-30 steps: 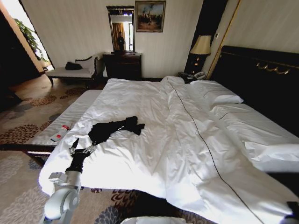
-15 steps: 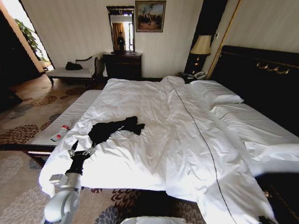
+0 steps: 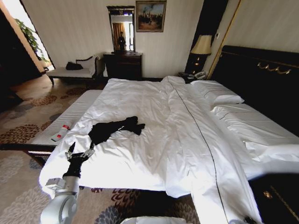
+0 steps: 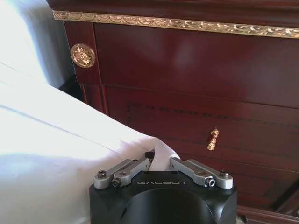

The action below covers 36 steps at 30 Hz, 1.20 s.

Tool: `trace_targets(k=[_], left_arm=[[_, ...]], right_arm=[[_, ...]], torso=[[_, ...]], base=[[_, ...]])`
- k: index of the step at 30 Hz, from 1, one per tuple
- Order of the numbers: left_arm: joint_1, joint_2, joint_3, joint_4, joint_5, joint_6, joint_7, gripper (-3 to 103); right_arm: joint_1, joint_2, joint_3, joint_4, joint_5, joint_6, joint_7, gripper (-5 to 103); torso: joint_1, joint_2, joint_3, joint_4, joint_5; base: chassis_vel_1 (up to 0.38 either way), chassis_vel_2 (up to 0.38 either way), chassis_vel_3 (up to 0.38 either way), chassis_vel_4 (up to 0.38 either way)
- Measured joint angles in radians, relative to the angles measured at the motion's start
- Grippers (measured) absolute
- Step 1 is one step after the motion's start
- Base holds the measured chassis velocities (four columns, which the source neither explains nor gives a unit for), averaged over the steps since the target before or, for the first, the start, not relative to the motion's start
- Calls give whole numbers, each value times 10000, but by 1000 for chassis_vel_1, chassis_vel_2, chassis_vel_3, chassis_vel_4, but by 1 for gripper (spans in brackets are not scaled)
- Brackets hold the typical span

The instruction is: Fold the clothes on the bed.

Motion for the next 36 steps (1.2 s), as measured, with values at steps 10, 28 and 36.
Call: trace_targets(k=[10, 28, 36], left_arm=[[396, -153, -141, -449, 173, -45, -1, 100], [535, -377, -182, -616, 472, -104, 3, 100], [495, -513, -65, -570, 678, -92, 2, 100]], right_arm=[[764, -392, 5, -1191, -1226, 680, -200, -1], [-2139, 28, 1434, 5138, -2692, -1257, 1972, 64], [-2457, -46, 1877, 5899, -2721, -1666, 2546, 85]], torso=[[0, 0, 0, 5, 2], [-1, 0, -1, 7, -3], [-1, 0, -1, 4, -1]], base=[[0, 0, 0, 0], [0, 0, 0, 0], [0, 0, 0, 0]])
